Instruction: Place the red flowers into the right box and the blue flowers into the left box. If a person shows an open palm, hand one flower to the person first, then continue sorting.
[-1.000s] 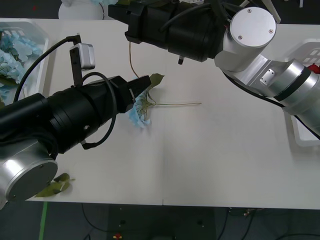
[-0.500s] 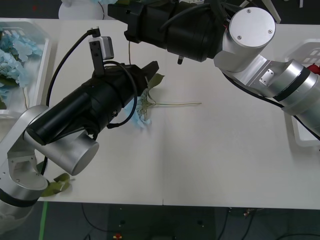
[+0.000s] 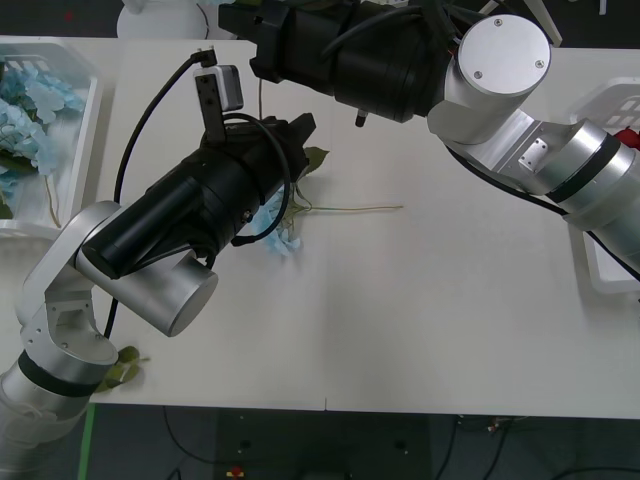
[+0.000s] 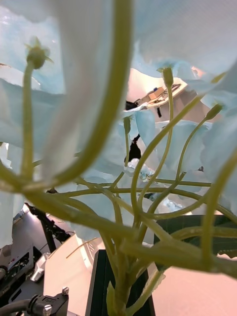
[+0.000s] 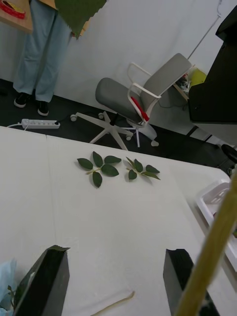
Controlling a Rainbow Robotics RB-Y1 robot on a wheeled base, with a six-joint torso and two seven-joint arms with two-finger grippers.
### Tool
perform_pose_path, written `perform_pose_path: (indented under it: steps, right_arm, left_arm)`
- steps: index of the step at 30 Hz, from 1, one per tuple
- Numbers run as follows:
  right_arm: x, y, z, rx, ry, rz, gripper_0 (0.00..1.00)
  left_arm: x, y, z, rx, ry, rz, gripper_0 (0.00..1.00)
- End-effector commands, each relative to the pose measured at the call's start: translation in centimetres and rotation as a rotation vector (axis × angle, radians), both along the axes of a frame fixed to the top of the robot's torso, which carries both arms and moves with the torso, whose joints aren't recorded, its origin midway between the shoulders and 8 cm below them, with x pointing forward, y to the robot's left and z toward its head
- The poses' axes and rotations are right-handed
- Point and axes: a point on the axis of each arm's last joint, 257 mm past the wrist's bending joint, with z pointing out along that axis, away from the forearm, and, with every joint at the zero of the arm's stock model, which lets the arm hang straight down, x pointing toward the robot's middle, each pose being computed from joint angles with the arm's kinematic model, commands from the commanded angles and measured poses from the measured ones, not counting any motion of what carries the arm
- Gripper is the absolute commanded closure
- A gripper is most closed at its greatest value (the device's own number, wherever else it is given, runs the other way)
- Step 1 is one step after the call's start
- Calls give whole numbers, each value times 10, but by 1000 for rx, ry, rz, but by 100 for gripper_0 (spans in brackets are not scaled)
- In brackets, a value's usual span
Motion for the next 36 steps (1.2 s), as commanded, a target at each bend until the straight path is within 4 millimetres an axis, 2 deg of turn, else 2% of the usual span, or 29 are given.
perform_pose_path:
  steps: [1, 12, 18, 19, 20, 21, 23, 25, 27, 28, 31, 33, 34, 36]
  right_arm:
    - [-5, 8, 2, 10, -1, 10, 100]
    - [-4, 7, 2, 10, -2, 8, 100]
    - [-4, 6, 2, 7, -4, 5, 100]
    - [-3, 5, 2, 8, -2, 4, 91]
    - [-3, 5, 2, 8, 0, 5, 77]
    - [-3, 4, 2, 7, -2, 3, 71]
    - [-1, 3, 3, 9, -6, -5, 41]
    - [-1, 3, 3, 10, -6, -6, 31]
    - [-1, 3, 4, 10, -10, -4, 24]
    - [-1, 3, 3, 9, -8, -6, 23]
    - [0, 3, 4, 9, -9, -8, 19]
    - [-1, 3, 4, 10, -13, -8, 18]
    - [0, 3, 4, 9, -12, -9, 17]
    - [0, 2, 5, 9, -16, -10, 16]
  left_arm:
    - [-4, -20, 29, -72, -33, -39, 100]
    - [-3, -17, 30, -82, -27, -32, 100]
    - [3, 1, 25, -69, -23, -3, 100]
    - [4, 8, 23, -62, -21, 7, 100]
    - [6, 15, 23, -56, -23, 19, 100]
    - [7, 18, 23, -54, -23, 25, 100]
    - [11, 32, 22, -45, -24, 48, 100]
    - [15, 45, 22, -40, -24, 68, 100]
    - [19, 63, 21, -29, -23, 96, 100]
    - [19, 68, 20, -25, -20, 103, 100]
    - [23, 101, 16, -11, -13, 151, 100]
    - [23, 132, 12, -3, -2, 198, 100]
    - [22, 140, 11, 1, 0, 210, 100]
    - [19, 177, 5, 9, 25, 257, 100]
